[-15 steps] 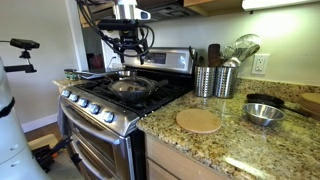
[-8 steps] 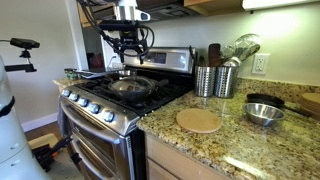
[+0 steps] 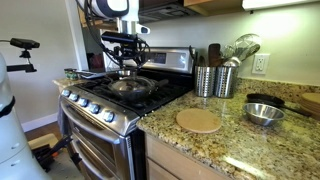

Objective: Remove the silver lid from the pan on the right side of the stove

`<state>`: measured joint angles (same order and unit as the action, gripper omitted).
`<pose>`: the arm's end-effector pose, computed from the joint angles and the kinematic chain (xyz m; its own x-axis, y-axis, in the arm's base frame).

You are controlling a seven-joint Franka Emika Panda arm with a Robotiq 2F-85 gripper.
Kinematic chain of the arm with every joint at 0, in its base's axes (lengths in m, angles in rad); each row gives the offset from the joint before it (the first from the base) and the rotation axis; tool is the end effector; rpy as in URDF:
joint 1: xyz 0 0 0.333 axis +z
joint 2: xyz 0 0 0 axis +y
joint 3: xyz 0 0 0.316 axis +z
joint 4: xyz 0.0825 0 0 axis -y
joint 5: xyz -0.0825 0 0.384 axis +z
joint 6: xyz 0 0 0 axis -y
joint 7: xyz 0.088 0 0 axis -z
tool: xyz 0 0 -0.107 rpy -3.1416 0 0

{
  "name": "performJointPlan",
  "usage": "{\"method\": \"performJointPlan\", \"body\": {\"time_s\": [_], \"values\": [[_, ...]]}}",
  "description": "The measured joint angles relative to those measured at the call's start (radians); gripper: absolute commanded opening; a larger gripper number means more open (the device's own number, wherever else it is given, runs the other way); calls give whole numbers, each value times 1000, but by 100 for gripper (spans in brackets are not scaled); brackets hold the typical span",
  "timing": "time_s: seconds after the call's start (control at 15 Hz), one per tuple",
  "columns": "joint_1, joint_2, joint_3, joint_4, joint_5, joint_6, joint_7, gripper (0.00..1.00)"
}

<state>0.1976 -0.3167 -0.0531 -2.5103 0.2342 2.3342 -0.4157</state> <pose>0.4373 0.0674 0.4086 0.9046 0.3796 0.1939 0.4082 -0.9024 -0.1379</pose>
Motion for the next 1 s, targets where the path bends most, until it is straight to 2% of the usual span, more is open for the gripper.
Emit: {"method": "performJointPlan", "body": {"time_s": [0.33,0.4,0.47,0.53,0.73,1.0], "values": [[1,125,43,55,15,85,0,98],[1,145,51,70,15,88,0,73],[0,162,59,83,15,88,0,73],[0,177,65,95,15,88,0,69],[-1,201,83,120,14,86,1,47],[-10,202,88,131,-26,79,10,23]]}}
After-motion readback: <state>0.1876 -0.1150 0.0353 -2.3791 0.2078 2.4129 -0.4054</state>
